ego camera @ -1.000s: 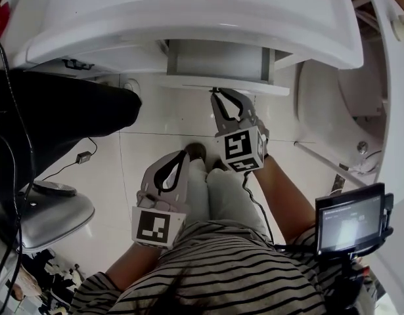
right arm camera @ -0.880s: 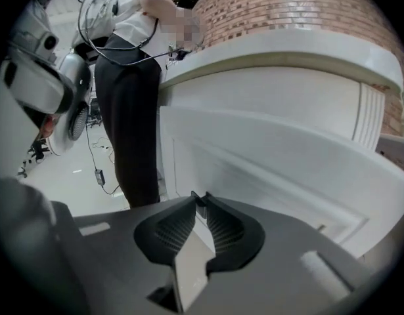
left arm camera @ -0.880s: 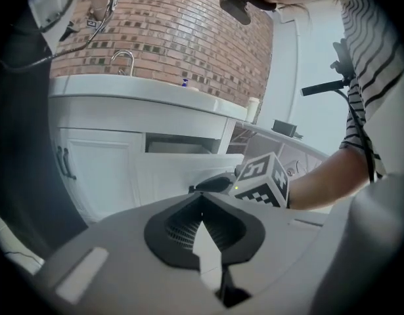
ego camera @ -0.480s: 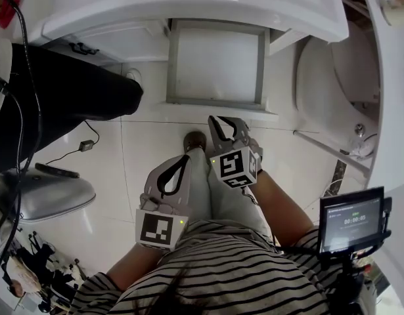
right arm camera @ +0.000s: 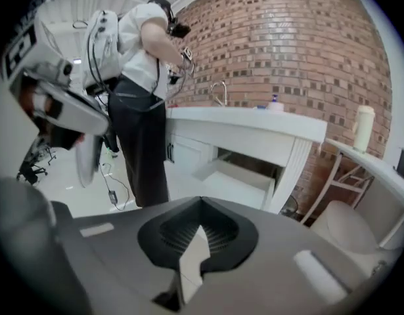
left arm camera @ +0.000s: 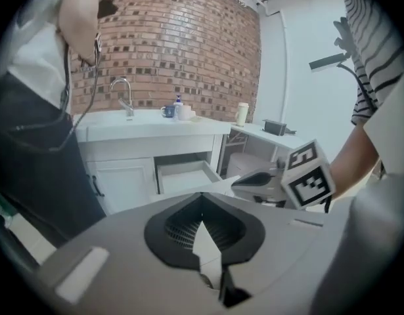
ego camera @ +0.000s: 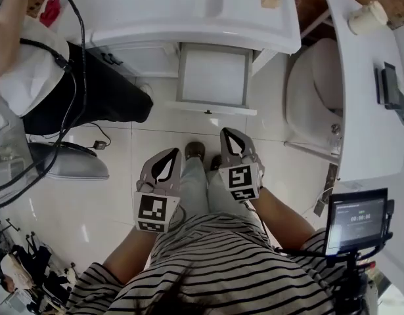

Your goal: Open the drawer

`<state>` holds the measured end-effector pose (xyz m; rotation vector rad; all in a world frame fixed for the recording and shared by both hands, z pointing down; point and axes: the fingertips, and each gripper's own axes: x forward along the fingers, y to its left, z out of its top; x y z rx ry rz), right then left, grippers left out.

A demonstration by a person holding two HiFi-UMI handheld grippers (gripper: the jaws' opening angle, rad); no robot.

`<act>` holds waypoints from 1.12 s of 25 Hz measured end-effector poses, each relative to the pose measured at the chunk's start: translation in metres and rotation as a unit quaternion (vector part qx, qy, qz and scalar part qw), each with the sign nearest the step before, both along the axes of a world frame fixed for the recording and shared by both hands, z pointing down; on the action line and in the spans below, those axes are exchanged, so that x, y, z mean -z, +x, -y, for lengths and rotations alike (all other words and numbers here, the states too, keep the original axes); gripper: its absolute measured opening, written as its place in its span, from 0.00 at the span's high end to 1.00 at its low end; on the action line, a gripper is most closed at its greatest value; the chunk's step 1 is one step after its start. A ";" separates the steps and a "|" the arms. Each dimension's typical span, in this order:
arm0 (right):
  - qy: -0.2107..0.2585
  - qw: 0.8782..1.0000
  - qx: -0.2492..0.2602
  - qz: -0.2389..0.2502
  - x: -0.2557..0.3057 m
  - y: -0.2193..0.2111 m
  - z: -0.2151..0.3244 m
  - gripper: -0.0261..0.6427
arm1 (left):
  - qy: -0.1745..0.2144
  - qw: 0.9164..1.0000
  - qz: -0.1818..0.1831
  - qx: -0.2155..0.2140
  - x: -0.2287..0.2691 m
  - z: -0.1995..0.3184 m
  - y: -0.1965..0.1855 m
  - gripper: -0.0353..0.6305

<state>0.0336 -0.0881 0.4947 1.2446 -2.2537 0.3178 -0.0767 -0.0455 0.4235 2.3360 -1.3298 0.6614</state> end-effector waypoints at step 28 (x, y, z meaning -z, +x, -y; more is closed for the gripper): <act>0.049 0.989 -0.106 0.096 0.283 -0.073 -0.436 0.96 | 0.121 0.988 -0.060 -0.080 0.205 -0.370 -0.078 0.92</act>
